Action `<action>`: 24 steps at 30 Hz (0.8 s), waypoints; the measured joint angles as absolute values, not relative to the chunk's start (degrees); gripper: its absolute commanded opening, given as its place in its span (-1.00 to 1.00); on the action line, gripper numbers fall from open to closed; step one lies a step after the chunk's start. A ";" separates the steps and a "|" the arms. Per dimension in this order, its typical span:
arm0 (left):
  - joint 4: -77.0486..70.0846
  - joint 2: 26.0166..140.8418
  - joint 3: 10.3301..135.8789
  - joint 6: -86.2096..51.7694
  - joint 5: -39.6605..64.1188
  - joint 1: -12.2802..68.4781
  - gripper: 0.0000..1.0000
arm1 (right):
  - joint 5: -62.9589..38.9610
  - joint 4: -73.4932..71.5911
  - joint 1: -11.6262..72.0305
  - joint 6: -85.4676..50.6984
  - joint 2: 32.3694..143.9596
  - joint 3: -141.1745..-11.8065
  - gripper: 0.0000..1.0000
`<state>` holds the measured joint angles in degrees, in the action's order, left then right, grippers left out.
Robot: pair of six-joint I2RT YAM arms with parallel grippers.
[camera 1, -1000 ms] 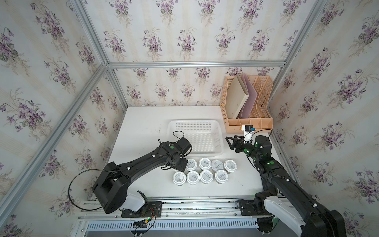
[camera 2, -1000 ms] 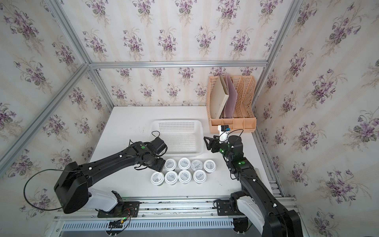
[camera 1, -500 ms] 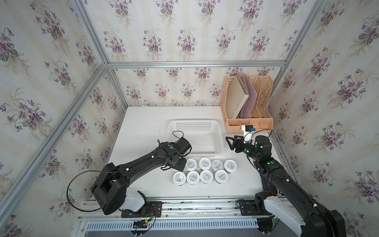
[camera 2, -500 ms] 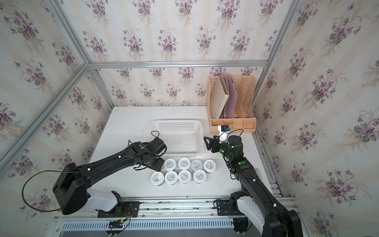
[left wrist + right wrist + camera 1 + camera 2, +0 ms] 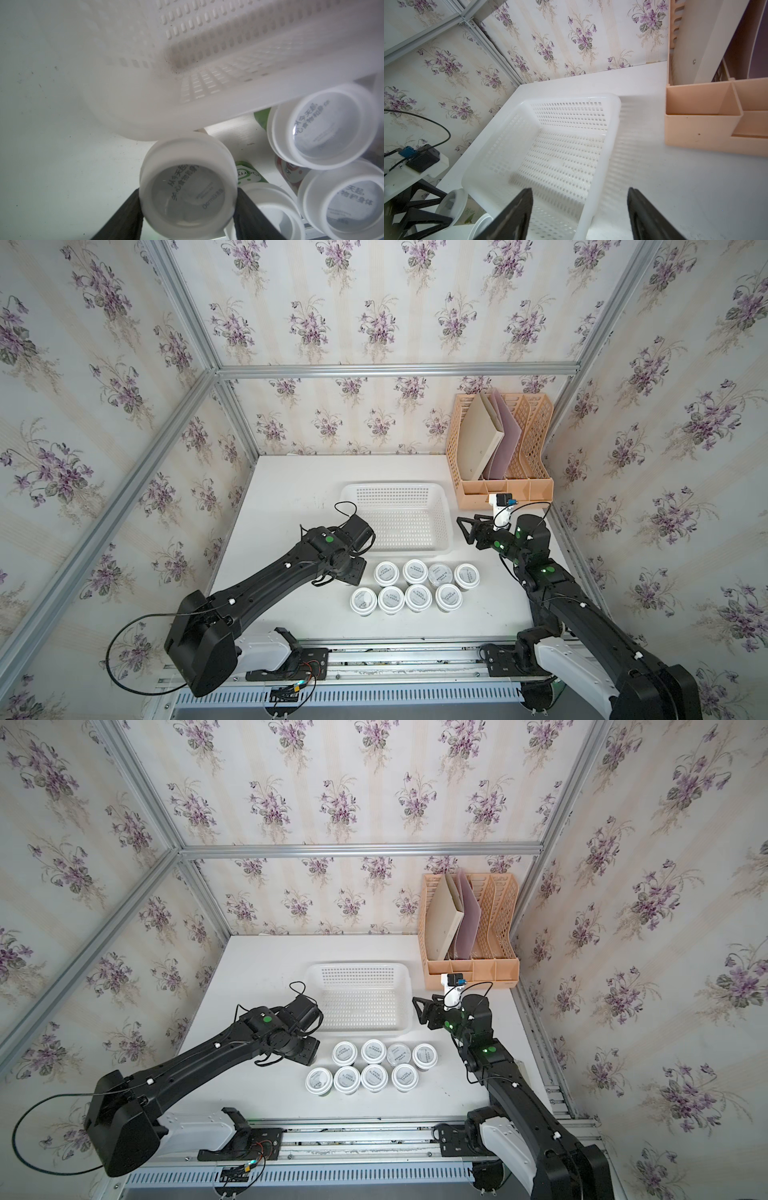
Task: Put the yogurt in the basket
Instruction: Pick up the yogurt from the center of the board, then place the yogurt in the basket.
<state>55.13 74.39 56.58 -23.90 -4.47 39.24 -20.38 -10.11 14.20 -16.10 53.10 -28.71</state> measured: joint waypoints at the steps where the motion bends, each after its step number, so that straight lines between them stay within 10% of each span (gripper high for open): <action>1: 55.51 74.13 56.58 -23.79 -4.49 39.09 0.34 | -20.38 -10.11 14.20 -16.10 53.19 -28.71 0.53; 24: 68.64 69.84 69.23 -21.85 -2.98 38.48 0.35 | -21.56 -10.50 14.28 -16.14 54.52 -28.71 0.53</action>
<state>68.64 69.84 69.23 -21.85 -2.98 38.48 -21.56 -10.50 14.28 -16.14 54.52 -28.71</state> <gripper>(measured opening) 0.676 0.764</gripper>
